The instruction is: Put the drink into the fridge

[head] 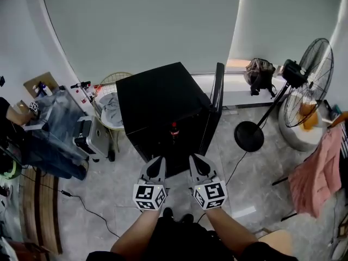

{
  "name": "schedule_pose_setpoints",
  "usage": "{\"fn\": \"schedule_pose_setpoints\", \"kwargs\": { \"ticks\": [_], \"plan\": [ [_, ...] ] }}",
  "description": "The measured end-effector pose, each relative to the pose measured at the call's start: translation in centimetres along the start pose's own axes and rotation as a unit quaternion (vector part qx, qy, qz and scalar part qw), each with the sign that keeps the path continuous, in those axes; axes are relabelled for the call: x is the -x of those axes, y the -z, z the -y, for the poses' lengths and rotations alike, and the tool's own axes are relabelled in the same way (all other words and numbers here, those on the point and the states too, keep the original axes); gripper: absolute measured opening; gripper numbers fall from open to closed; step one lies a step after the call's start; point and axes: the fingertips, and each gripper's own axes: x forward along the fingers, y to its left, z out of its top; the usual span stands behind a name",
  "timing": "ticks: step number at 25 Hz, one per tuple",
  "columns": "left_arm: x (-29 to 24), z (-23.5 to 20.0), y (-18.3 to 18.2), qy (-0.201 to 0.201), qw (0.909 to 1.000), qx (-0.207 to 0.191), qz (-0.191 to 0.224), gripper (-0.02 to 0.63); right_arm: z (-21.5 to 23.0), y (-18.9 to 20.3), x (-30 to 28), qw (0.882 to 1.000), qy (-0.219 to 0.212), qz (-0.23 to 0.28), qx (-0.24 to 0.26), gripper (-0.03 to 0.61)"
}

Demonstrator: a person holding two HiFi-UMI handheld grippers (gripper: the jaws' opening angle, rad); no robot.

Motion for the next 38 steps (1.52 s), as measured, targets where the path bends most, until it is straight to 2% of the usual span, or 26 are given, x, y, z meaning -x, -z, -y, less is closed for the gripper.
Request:
{"fn": "schedule_pose_setpoints", "kwargs": {
  "ticks": [9,14,18,29,34,38],
  "plan": [
    [5.9,3.4,-2.5,0.062,0.9980,-0.012,0.008,0.012,-3.3,-2.0,7.1,1.000,-0.011,0.013,-0.001,0.021],
    [10.0,2.7,-3.5,0.078,0.9966,-0.017,0.018,0.012,-5.3,-3.0,10.9,1.000,0.013,0.023,0.012,0.021],
    [13.5,2.1,-2.1,0.096,0.9952,-0.016,0.006,0.012,-7.0,-2.9,14.3,0.998,0.038,0.027,0.042,0.021],
    [24.8,-0.8,-1.1,0.135,0.9906,-0.020,-0.006,0.012,-15.0,-1.5,21.9,0.994,0.106,0.031,0.021,0.021],
    [27.7,-0.9,0.6,0.155,0.9876,-0.010,-0.018,0.012,-18.4,-0.4,25.2,0.992,0.119,0.027,0.021,0.021],
    [28.2,-0.5,1.9,0.163,0.9863,-0.004,-0.023,0.012,-19.1,0.0,26.7,0.991,0.129,0.021,0.028,0.021]
  ]
}}
